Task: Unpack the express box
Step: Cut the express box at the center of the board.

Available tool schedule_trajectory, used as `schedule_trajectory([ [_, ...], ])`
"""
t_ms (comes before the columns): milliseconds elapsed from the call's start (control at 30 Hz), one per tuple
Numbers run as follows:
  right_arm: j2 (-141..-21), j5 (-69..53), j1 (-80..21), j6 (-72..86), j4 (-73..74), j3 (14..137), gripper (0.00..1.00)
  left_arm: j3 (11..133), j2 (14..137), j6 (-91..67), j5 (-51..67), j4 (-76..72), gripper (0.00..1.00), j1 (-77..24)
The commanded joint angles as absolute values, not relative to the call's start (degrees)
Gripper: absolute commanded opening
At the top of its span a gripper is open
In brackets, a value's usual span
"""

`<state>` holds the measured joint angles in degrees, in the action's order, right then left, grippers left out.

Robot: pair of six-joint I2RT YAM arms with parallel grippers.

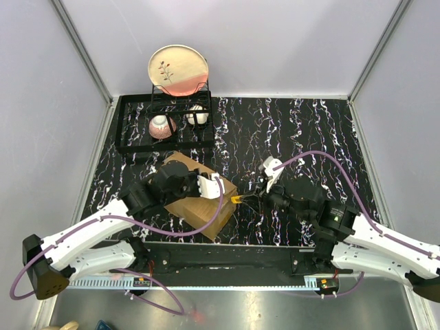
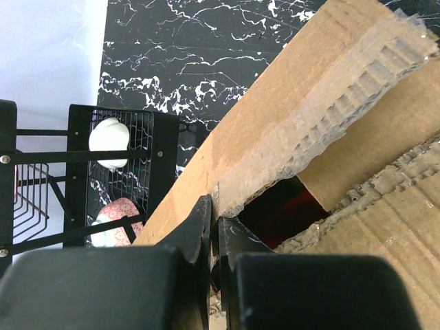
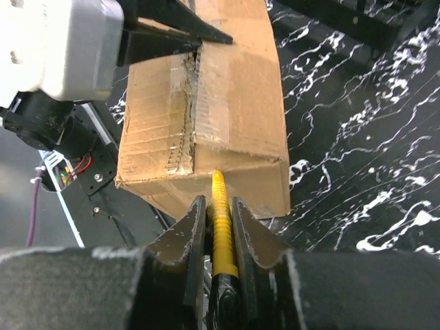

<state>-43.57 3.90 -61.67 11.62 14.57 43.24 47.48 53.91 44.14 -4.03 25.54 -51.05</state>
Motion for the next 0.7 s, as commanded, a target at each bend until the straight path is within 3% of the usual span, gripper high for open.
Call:
schedule_trajectory([
  [0, -42.28, 5.45, -61.88, 18.98, 9.93, 40.96, 0.00, 50.89, 54.58, 43.77, -2.90, 25.84, 0.00, -50.36],
  [400, -35.07, 7.56, -61.79, 24.96, 5.10, 36.04, 0.00, 58.35, 57.12, 47.63, 1.13, 29.70, 0.00, -49.92],
  [667, -32.79, 7.91, -61.79, 22.94, 7.55, 37.79, 0.00, 72.14, 63.27, 50.36, 4.91, 41.12, 0.00, -50.98],
])
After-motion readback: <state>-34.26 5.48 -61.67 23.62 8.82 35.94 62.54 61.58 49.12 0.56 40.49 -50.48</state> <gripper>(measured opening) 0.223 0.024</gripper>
